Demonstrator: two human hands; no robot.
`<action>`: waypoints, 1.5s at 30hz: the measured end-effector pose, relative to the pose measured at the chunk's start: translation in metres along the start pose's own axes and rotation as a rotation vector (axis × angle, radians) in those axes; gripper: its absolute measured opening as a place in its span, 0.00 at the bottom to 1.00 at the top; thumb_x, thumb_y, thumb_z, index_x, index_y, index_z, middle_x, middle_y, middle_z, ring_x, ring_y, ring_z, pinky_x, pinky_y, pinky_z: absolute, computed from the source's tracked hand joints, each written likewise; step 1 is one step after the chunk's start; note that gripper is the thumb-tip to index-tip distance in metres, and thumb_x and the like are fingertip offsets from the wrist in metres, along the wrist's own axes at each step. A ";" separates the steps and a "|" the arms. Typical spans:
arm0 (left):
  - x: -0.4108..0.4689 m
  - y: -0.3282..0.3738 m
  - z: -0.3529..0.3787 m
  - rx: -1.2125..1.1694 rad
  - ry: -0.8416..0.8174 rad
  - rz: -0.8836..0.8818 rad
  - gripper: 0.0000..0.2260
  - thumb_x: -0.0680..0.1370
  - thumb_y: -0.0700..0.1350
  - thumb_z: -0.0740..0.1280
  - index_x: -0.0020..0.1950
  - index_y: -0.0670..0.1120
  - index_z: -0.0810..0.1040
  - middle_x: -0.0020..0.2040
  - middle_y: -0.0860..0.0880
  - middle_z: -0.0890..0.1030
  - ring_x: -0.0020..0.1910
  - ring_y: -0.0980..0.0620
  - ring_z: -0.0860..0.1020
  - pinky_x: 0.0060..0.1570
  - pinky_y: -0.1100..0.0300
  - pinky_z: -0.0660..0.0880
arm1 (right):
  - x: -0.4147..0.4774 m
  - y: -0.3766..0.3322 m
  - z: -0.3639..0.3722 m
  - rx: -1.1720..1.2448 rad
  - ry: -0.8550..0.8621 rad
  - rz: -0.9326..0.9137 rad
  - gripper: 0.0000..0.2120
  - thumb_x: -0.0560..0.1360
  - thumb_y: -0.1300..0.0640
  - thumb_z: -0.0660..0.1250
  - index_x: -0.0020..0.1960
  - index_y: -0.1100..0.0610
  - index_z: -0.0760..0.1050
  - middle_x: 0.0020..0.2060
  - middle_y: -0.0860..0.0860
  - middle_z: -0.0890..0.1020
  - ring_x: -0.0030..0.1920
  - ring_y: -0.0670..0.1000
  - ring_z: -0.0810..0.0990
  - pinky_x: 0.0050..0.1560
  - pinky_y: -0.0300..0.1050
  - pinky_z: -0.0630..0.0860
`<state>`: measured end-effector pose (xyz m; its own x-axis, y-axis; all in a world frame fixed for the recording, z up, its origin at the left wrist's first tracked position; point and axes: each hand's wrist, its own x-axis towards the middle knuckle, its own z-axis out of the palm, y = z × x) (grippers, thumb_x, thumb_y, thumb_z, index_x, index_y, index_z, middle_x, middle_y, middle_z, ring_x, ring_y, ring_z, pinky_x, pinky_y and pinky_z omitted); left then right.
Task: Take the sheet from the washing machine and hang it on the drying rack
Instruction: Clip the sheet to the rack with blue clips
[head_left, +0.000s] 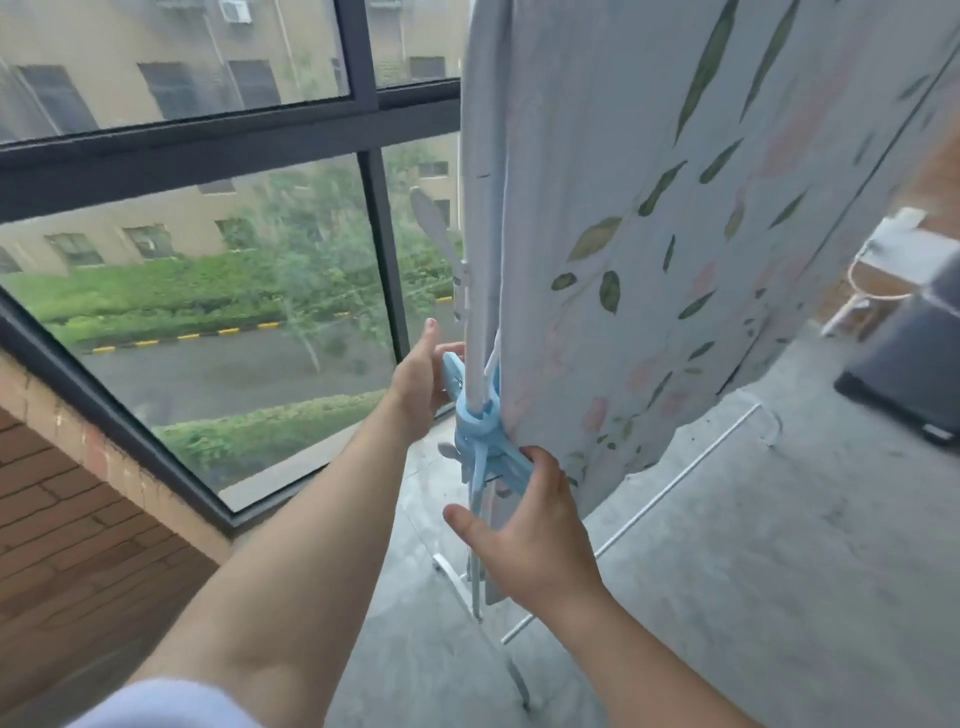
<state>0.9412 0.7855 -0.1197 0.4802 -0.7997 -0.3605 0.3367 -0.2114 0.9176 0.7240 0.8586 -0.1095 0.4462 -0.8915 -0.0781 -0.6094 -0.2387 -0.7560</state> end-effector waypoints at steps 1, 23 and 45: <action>0.005 0.000 0.000 -0.009 -0.025 -0.006 0.35 0.79 0.69 0.54 0.56 0.40 0.83 0.49 0.40 0.84 0.48 0.43 0.82 0.52 0.53 0.76 | -0.001 0.000 0.002 -0.022 0.012 0.007 0.45 0.67 0.32 0.73 0.74 0.50 0.57 0.66 0.46 0.69 0.66 0.49 0.70 0.64 0.44 0.71; 0.007 0.006 -0.008 -0.075 -0.077 -0.044 0.14 0.74 0.50 0.67 0.37 0.40 0.80 0.37 0.42 0.78 0.33 0.44 0.76 0.41 0.54 0.73 | -0.006 -0.009 0.001 -0.063 0.097 0.114 0.42 0.70 0.34 0.73 0.74 0.52 0.60 0.65 0.48 0.73 0.64 0.51 0.74 0.60 0.43 0.74; -0.006 -0.003 -0.020 -0.162 0.085 -0.098 0.11 0.72 0.50 0.72 0.46 0.45 0.75 0.33 0.50 0.70 0.31 0.50 0.71 0.36 0.55 0.70 | -0.004 -0.005 -0.009 -0.065 0.116 0.051 0.26 0.73 0.39 0.72 0.64 0.52 0.72 0.50 0.48 0.82 0.51 0.52 0.80 0.50 0.45 0.77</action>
<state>0.9541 0.8021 -0.1235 0.5030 -0.7278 -0.4662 0.5076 -0.1878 0.8408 0.7188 0.8600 -0.0995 0.3370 -0.9408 -0.0369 -0.6720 -0.2129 -0.7092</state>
